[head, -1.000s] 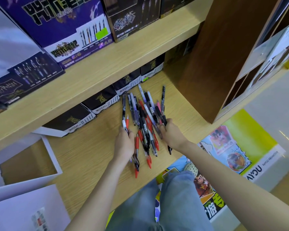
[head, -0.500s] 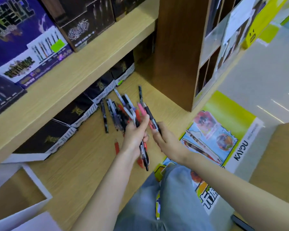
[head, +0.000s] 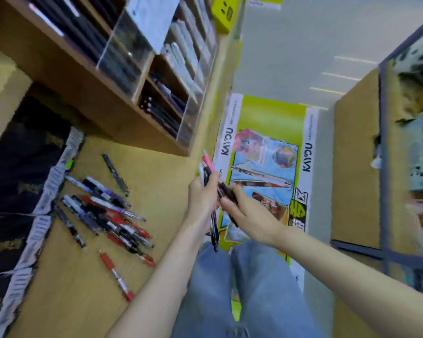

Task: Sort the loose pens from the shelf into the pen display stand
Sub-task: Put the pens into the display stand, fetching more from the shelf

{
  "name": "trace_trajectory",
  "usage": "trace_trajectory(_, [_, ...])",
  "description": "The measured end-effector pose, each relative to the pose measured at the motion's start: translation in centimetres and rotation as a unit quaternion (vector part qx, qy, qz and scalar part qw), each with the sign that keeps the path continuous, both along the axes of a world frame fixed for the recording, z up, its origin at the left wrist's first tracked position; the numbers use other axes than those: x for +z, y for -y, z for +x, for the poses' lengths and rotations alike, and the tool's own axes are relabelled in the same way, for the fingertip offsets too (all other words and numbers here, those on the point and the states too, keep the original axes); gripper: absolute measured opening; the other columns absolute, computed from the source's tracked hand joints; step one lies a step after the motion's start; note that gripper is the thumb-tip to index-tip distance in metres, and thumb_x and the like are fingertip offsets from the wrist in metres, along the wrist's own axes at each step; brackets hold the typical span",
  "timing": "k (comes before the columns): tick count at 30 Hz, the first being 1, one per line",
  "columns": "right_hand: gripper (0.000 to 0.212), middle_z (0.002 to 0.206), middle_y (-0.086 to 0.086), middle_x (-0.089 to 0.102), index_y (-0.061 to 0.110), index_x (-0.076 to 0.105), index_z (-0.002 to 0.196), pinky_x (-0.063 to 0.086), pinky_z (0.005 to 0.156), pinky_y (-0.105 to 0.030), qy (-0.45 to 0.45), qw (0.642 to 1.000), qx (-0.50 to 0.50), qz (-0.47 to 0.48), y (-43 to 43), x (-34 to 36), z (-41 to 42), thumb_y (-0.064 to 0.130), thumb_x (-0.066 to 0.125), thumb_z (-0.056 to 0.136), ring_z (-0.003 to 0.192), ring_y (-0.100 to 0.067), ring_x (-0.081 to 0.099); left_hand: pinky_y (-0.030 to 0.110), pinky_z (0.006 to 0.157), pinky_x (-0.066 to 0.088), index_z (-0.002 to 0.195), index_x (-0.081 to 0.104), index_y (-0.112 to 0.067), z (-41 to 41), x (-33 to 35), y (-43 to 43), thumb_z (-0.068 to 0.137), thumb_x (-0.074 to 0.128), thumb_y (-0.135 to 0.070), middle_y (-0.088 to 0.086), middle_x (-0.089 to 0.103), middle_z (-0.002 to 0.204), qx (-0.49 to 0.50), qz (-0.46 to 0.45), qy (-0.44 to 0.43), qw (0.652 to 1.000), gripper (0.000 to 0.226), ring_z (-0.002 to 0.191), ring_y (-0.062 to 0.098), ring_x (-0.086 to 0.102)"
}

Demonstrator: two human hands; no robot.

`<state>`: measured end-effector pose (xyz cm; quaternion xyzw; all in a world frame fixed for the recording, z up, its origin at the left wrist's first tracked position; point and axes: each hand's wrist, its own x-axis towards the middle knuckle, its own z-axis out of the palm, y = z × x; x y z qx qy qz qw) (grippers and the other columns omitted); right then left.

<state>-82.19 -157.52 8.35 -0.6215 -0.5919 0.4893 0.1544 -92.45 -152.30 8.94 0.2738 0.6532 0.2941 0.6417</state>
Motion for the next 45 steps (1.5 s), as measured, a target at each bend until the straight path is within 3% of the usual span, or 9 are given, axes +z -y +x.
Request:
trace_trajectory(5, [0.02,0.077,0.003,0.049,0.013,0.047,0.106,0.035,0.061,-0.025,0.007,0.988,-0.151,0.026,2.1,-0.2,7.3,0.023,0.031,0.101,0.067,-0.009,0.046,0.016,0.031,0.025,0.067,0.051,-0.007,7.3,-0.4,-0.9,0.094,0.049,-0.017,0.001,0.051,0.051,-0.063,-0.002,-0.015,0.998,0.028,0.026,0.007,0.031])
trace_trajectory(9, [0.02,0.065,0.005,0.056,0.021,0.055,0.109,0.036,0.052,-0.017,-0.053,0.934,-0.352,0.018,3.9,0.3,14.1,0.021,0.037,0.1,0.051,-0.003,0.047,0.022,0.04,0.031,0.076,0.06,-0.013,13.1,0.1,-0.9,0.094,0.048,-0.022,0.0,0.063,0.067,-0.146,0.012,-0.057,0.988,0.024,0.041,0.011,0.036])
trace_trajectory(13, [0.022,0.063,-0.004,0.055,0.021,0.05,0.09,0.03,0.042,-0.01,-0.108,0.889,-0.445,-0.004,5.9,1.5,20.5,0.021,0.031,0.102,0.037,0.0,0.04,0.026,0.048,0.033,0.077,0.06,-0.008,19.6,0.9,0.1,0.095,0.047,-0.024,-0.009,0.051,0.049,-0.247,0.025,-0.082,0.965,0.028,0.049,0.013,0.036])
trace_trajectory(20, [0.018,0.083,0.003,0.049,0.015,0.043,0.106,0.033,0.05,-0.014,-0.085,0.889,-0.449,-0.033,9.3,1.9,27.5,0.031,0.036,0.1,0.058,-0.001,0.042,0.026,0.046,0.032,0.07,0.056,-0.013,30.1,0.1,2.9,0.093,0.046,-0.029,0.01,0.042,0.071,-0.371,0.001,-0.069,0.926,0.03,0.051,0.017,0.037])
trace_trajectory(25, [0.025,0.078,0.003,0.05,0.013,0.041,0.098,0.034,0.06,-0.016,-0.049,0.872,-0.487,-0.032,10.6,1.4,28.4,0.038,0.044,0.096,0.071,-0.012,0.048,0.02,0.041,0.04,0.076,0.053,-0.01,35.7,0.4,5.4,0.095,0.049,-0.017,0.001,0.052,0.057,-0.312,-0.089,0.092,0.941,0.02,0.041,0.01,0.05])
trace_trajectory(27, [0.029,0.078,-0.004,0.055,0.01,0.042,0.099,0.038,0.063,-0.028,-0.042,0.85,-0.524,-0.029,10.8,1.2,29.0,0.039,0.04,0.097,0.073,-0.02,0.052,0.016,0.04,0.04,0.077,0.053,-0.01,37.0,0.4,5.9,0.096,0.047,-0.017,-0.003,0.053,0.05,-0.298,-0.097,0.111,0.943,0.021,0.039,0.008,0.049])
trace_trajectory(33, [0.023,0.095,-0.005,0.048,0.005,0.05,0.109,0.027,0.07,-0.023,0.028,0.826,-0.563,0.014,9.9,0.9,30.5,0.015,0.032,0.1,0.089,-0.021,0.047,0.032,0.061,0.043,0.079,0.05,-0.01,40.1,-0.7,3.8,0.095,0.049,-0.015,0.001,0.051,0.058,-0.339,-0.083,0.063,0.935,0.017,0.054,0.015,0.05])
trace_trajectory(39, [0.022,0.069,0.009,0.062,0.021,0.053,0.114,0.037,0.059,-0.027,0.028,0.751,-0.659,0.01,7.8,1.3,33.7,0.023,0.035,0.1,0.05,-0.002,0.046,0.026,0.045,0.038,0.087,0.046,-0.005,42.6,-0.4,-0.4,0.094,0.053,-0.016,0.0,0.046,0.046,-0.495,-0.036,0.004,0.868,0.014,0.04,0.016,0.045])
trace_trajectory(45, [0.017,0.072,0.006,0.062,0.013,0.048,0.1,0.035,0.053,-0.012,-0.068,0.701,-0.709,0.024,4.5,1.9,34.8,0.025,0.036,0.1,0.047,0.005,0.045,0.029,0.05,0.036,0.079,0.056,-0.009,45.2,0.6,-2.9,0.09,0.062,-0.025,-0.001,0.049,0.047,-0.599,-0.034,0.035,0.799,0.02,0.048,0.018,0.047])
